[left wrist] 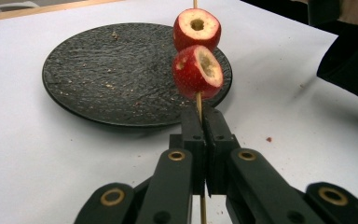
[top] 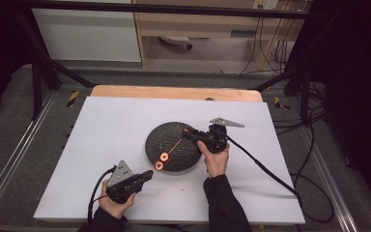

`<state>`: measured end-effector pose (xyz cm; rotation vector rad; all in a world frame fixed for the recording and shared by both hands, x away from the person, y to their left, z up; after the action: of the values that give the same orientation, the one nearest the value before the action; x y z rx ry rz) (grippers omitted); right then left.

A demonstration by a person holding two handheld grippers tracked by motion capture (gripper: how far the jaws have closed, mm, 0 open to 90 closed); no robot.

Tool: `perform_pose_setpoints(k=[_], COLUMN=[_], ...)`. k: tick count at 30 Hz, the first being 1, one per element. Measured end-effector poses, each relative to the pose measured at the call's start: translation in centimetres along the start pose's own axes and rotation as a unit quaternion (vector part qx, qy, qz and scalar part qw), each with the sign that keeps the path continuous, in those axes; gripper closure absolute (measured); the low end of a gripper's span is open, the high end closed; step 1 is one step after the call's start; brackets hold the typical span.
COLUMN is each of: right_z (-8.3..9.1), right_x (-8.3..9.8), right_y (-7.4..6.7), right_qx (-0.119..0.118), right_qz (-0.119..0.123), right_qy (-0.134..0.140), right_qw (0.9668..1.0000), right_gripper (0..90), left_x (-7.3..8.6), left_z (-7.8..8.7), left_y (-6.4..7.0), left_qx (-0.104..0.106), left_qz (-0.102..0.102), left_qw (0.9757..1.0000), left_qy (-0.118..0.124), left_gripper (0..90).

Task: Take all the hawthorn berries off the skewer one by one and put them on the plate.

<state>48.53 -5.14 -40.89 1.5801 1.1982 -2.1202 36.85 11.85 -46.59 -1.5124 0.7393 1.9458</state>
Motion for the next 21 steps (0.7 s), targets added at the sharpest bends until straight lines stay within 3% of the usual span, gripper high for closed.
perform_pose_setpoints(k=[6, 10, 21], right_z=[-0.1, -0.3, -1.7], right_x=[-1.1, -0.9, 2.9], right_y=[1.2, 1.6, 2.8], right_qx=[0.016, 0.023, 0.037], right_qz=[0.008, 0.011, 0.006], right_qy=[0.006, 0.002, -0.040], right_qw=[0.9998, 0.9997, 0.9985], right_gripper=[63.9, 63.8, 63.7], left_x=[0.0, -0.2, 0.0], left_z=[0.2, 0.3, 0.3], left_y=[-0.5, -0.9, -1.4], left_qx=[-0.007, -0.012, -0.016], left_qz=[0.004, 0.009, 0.015], left_qw=[1.0000, 0.9999, 0.9998], left_qy=[0.001, 0.004, 0.000], left_gripper=[88.4, 88.4, 88.3])
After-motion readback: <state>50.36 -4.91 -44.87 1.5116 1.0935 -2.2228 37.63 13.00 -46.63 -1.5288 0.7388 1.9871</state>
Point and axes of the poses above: each handheld gripper's, and its own axes: z roughly backward along the jaws, x roughly out of its underside, y roughly to its right, the point moved 9 cm from there along -z, roughly forward along the jaws, and after that the axes turned 14 degrees about y, right-handed, at the moved point
